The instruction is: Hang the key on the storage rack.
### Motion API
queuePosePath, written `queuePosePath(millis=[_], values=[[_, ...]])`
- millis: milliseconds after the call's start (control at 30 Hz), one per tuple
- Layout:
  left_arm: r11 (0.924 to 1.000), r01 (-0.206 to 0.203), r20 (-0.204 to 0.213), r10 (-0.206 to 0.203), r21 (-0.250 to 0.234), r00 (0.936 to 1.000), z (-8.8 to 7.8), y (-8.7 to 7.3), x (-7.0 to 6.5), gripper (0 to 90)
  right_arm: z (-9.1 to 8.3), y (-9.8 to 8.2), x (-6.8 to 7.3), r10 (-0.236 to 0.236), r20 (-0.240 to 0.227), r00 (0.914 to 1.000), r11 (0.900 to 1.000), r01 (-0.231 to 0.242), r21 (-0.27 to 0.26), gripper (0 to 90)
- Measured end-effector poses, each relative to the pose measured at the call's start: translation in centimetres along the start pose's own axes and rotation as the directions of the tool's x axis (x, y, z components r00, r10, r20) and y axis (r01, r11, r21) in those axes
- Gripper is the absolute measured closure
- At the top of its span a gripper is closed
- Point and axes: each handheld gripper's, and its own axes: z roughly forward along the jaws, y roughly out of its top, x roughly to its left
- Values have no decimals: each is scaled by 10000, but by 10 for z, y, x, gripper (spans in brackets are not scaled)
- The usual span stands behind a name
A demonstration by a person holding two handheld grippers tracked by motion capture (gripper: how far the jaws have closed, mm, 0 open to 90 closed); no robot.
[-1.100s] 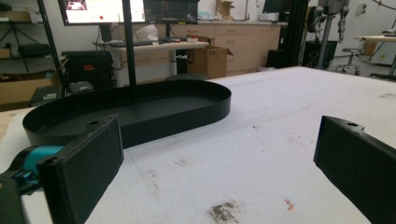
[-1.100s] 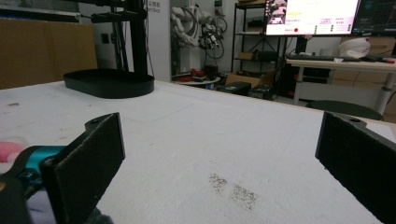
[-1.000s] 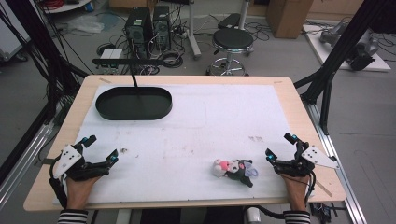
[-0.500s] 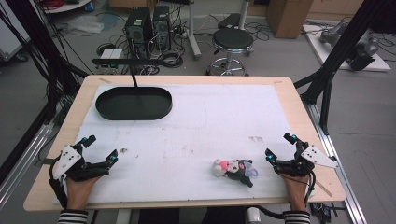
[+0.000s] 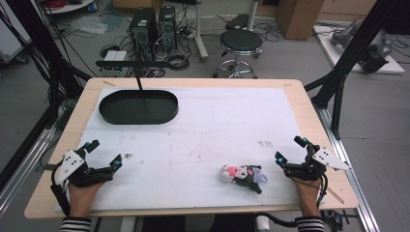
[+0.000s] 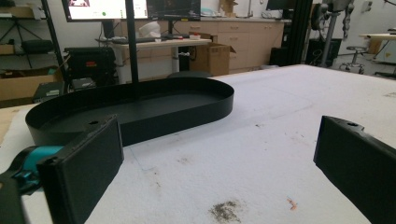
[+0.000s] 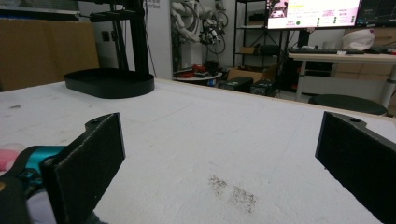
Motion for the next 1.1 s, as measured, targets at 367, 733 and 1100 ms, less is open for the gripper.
queuePosePath(millis=[367,733,1100], values=[[10000,-13,26,13,-46,10000,0,0,0,20,2,36,-1,-319,-1292,9911,9911,481,1243,4],[10000,28,53,-28,55,10000,0,0,1,20,16,61,15,-863,-2966,9511,9495,1686,2645,4],[9999,54,55,-54,100,10000,1,0,1,20,34,68,33,-1052,-4208,9010,8806,2810,3816,4]])
